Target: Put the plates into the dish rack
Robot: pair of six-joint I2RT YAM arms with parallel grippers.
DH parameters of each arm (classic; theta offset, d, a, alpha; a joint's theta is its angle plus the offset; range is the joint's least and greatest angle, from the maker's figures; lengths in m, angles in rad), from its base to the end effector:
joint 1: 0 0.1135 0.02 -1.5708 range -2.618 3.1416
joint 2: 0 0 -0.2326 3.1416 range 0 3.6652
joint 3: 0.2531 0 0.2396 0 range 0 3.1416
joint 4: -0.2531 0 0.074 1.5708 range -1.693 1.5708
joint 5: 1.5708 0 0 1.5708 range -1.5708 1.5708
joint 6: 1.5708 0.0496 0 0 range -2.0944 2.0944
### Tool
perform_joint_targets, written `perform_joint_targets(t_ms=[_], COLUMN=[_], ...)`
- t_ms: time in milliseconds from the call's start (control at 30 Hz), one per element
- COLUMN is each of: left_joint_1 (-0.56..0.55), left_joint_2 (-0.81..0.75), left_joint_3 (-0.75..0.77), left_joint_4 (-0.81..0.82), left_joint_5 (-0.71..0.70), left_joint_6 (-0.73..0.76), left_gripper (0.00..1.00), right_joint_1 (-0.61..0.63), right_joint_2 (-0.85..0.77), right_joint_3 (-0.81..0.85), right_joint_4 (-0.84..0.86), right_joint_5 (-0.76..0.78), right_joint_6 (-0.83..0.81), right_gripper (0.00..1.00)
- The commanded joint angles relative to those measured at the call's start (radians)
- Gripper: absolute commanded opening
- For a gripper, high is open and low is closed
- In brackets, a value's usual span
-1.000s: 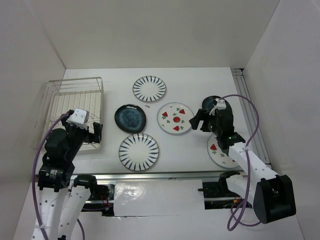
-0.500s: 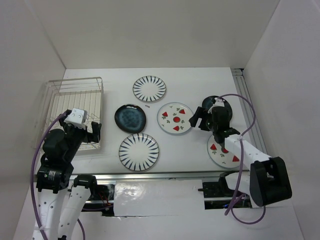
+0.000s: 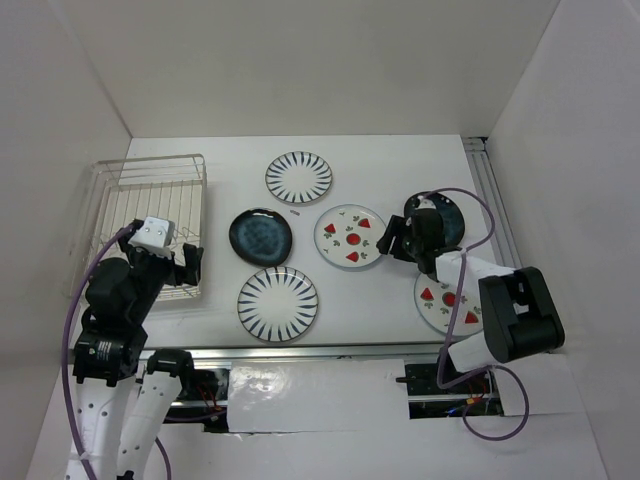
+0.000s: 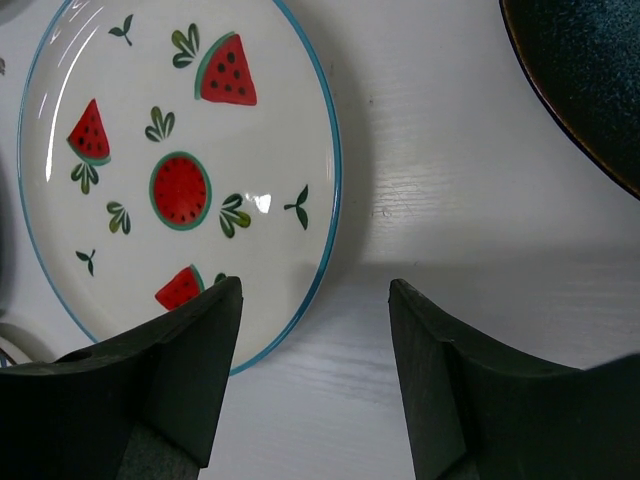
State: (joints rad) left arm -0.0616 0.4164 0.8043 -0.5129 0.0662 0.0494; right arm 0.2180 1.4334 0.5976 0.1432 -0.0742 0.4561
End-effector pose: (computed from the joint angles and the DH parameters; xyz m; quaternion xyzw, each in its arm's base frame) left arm 0.1214 -0.0108 0.3355 0.0634 0.7471 -0.0288 0.6610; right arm 0.2757 0.0648 0.1332 0.0918 0.9000 0.1722 0.3898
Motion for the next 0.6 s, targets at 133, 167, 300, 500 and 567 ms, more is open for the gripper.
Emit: perform_joint_targets(t_ms=[133,167,300,500,567], left_joint_1=[0.006,0.006,0.006,0.006,0.006], left_joint_2=[0.024,0.024,0.033,0.044,0.053], left_joint_3=[0.001,0.001,0.001,0.01,0.01], left_joint_4=[0.027,0.027,0.027,0.017,0.017], left_joint_5=[0.027,0.027,0.027,0.046,0.055], left_joint_6=[0.012,0.012,0.012,0.012,0.012], left_gripper=[1.0,1.0,1.0,1.0,1.0], right_joint_1=[0.009,0.009,0.009,0.009,0.009], right_joint_2=[0.061,0.077,0.127,0.191,0.219], right_joint_3=[0.03,0.03,0.03,0.039,0.039], right_joint_4=[0.139,0.154,0.177,0.22,0.229], right_joint_5=[0.016,0.016,0.016,0.025,0.025], right_joint_6=[0.022,0.023,0.042,0.088,0.089], right_gripper=[0.63,0.62,0.59,0.5,0.45])
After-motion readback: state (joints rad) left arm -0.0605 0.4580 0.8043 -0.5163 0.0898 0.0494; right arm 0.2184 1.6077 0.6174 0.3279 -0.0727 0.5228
